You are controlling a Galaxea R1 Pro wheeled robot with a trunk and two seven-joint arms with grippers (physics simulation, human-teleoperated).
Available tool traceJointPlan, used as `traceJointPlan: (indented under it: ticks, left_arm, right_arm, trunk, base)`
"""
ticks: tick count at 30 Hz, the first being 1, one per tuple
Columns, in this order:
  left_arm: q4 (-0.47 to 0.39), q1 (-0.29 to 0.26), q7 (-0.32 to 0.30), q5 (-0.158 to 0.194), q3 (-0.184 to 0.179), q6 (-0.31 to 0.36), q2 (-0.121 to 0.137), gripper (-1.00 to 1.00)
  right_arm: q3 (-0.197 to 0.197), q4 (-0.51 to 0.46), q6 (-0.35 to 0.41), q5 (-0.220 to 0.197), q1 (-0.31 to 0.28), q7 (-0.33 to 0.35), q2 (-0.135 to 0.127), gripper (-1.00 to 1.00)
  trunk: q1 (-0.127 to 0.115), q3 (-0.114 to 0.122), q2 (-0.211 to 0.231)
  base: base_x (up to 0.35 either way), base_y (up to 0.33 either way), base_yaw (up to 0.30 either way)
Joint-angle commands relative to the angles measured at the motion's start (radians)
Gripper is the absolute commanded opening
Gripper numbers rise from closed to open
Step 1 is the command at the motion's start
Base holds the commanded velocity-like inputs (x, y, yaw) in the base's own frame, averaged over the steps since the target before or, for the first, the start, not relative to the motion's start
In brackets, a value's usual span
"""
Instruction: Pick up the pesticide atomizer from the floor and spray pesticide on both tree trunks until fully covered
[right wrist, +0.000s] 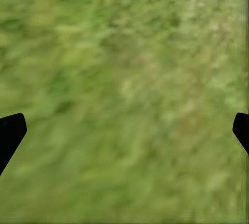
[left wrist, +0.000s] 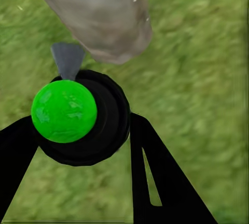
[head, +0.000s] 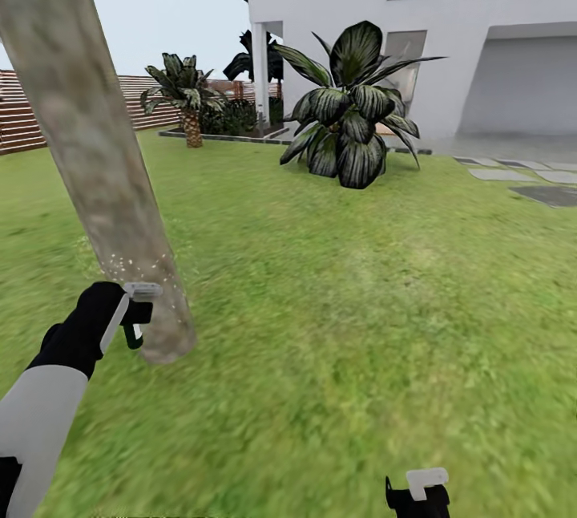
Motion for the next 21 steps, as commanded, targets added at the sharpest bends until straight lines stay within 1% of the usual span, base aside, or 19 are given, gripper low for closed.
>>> traceJointPlan:
  ticks: [1, 4, 7, 8, 11, 14, 16, 17, 20, 21]
  left_arm:
    - [-0.001, 0.001, 0.001, 0.000, 0.001, 0.005, 0.000, -1.00]
    - [-0.001, 0.007, 0.001, -0.001, 0.002, 0.004, 0.002, -1.00]
    - [0.006, 0.012, 0.003, -0.002, 0.010, 0.001, 0.019, -1.00]
    - [0.011, 0.013, 0.003, -0.002, 0.010, -0.001, 0.020, -1.00]
    - [0.027, 0.015, 0.004, -0.001, 0.004, -0.005, 0.010, -1.00]
    - [0.030, 0.014, 0.004, 0.000, 0.004, -0.005, -0.015, -1.00]
    - [0.030, 0.013, 0.005, -0.001, 0.003, -0.005, -0.020, -1.00]
    - [0.030, 0.013, 0.006, -0.001, 0.002, -0.007, -0.019, -1.00]
    - [0.038, 0.018, 0.006, -0.002, 0.010, -0.011, 0.001, -1.00]
    - [0.039, 0.028, 0.006, -0.002, 0.010, -0.012, 0.011, -1.00]
  right_arm:
    - [0.003, 0.001, 0.000, 0.010, 0.000, -0.009, 0.000, 1.00]
    - [0.003, 0.001, 0.000, 0.010, 0.000, -0.009, 0.001, 1.00]
    - [0.003, 0.001, 0.000, 0.010, 0.000, -0.009, 0.002, 1.00]
    - [0.003, 0.001, 0.000, 0.010, 0.000, -0.009, 0.002, 1.00]
    - [0.003, 0.001, 0.000, 0.010, 0.000, -0.009, 0.002, 1.00]
    - [0.002, 0.001, 0.000, 0.010, 0.000, -0.009, 0.001, 1.00]
    - [0.002, 0.001, 0.000, 0.010, 0.000, -0.009, 0.001, 1.00]
    - [0.002, 0.001, 0.000, 0.010, 0.000, -0.009, 0.001, 1.00]
    - [0.002, 0.001, 0.000, 0.010, 0.000, -0.009, 0.001, 1.00]
    - [0.002, 0.001, 0.000, 0.010, 0.000, -0.009, 0.001, 1.00]
  trunk:
    - [0.000, -0.001, 0.000]
    - [0.000, -0.001, 0.000]
    - [0.000, -0.001, 0.000]
    - [0.000, -0.001, 0.000]
    - [0.000, -0.001, 0.000]
    - [0.000, -0.001, 0.000]
    - [0.000, -0.001, 0.000]
    - [0.000, -0.001, 0.000]
    - [0.000, -0.001, 0.000]
    - [0.000, -0.001, 0.000]
  base:
    - [0.000, -0.275, 0.197]
    - [0.011, -0.275, 0.259]
    - [0.104, -0.271, 0.275]
    - [0.182, -0.237, 0.276]
    - [0.224, -0.204, 0.244]
    - [0.267, -0.169, 0.036]
    - [0.279, -0.152, 0.005]
    - [0.281, -0.147, 0.001]
    - [0.282, -0.145, 0.000]
    - [0.282, -0.147, 0.000]
